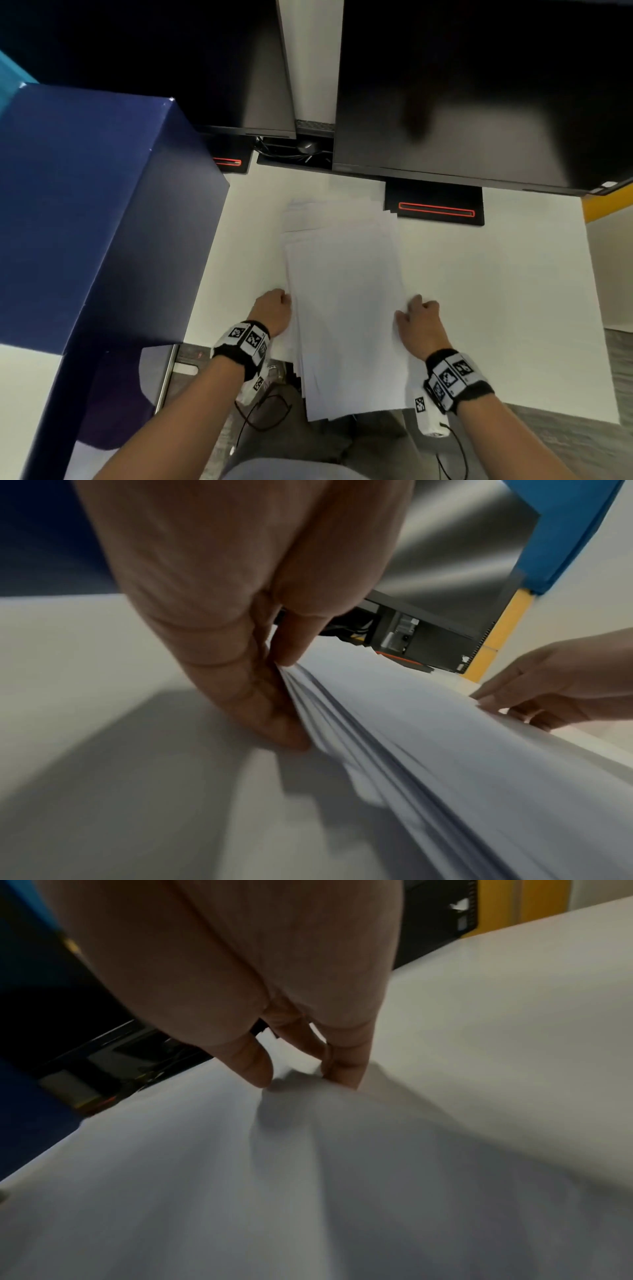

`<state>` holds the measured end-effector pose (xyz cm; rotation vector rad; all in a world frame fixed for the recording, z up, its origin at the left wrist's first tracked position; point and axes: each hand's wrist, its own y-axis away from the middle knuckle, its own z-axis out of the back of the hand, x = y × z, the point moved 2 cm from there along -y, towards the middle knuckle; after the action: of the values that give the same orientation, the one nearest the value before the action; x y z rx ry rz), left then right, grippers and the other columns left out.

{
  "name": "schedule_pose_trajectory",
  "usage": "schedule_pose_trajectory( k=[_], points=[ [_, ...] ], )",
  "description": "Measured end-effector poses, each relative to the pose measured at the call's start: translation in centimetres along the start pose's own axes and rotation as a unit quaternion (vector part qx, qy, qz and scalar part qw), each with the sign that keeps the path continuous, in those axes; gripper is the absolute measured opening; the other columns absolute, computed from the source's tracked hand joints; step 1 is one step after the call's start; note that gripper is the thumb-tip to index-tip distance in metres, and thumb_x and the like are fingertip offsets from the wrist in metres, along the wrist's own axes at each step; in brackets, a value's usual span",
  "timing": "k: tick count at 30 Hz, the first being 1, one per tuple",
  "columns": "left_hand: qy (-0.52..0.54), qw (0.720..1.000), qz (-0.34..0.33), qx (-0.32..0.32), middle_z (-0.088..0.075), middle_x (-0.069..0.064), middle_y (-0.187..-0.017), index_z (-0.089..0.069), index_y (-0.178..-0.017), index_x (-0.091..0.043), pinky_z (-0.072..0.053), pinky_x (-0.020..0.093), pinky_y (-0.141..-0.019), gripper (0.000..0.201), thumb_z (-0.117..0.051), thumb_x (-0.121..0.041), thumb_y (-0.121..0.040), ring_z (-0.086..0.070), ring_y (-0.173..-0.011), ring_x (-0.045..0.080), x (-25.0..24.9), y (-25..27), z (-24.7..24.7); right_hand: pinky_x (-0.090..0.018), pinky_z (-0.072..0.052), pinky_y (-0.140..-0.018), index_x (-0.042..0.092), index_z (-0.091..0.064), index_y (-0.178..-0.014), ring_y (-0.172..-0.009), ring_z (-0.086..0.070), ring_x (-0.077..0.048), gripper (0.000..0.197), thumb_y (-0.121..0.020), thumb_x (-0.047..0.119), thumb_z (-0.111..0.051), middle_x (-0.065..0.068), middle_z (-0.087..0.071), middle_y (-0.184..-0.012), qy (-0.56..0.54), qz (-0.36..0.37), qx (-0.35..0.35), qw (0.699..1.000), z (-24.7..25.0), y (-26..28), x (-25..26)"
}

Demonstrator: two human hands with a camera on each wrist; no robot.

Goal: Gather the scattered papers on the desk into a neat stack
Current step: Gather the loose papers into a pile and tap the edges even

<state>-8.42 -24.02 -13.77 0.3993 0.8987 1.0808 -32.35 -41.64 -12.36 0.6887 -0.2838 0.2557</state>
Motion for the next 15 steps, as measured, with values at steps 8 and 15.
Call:
schedule_pose_trajectory(
  k=[8, 15],
  points=[
    [0.109, 0.993, 0.001, -0.05, -0.062, 0.013, -0.129, -0.056, -0.131, -0.007, -0.036, 0.023, -0.093, 0.045, -0.034, -0.036, -0.105, -0.057, -0.122, 0.03, -0.4, 2.2, -0.6, -0.03, -0.042, -0.075, -0.004, -0.055, -0.104, -0.094, -0.06, -0.038, 0.028, -0.101, 0.02, -0.041, -0.024, -0.057, -0.101, -0.029, 0.042, -0.026, 0.998, -0.3, 0.4, -0.2],
    [-0.053, 0.995, -0.031, -0.074, -0.076, 0.013, -0.102, -0.077, -0.102, -0.007, -0.046, 0.02, -0.081, 0.032, -0.052, -0.025, -0.097, -0.069, -0.095, 0.028, 1.3, 3.3, -1.0, -0.034, -0.047, -0.077, 0.0, -0.063, -0.11, -0.1, -0.064, -0.035, 0.03, -0.098, 0.017, -0.041, -0.02, -0.067, -0.107, 0.145, 0.052, 0.031, 0.988, -2.0, 2.5, -1.2]
  ],
)
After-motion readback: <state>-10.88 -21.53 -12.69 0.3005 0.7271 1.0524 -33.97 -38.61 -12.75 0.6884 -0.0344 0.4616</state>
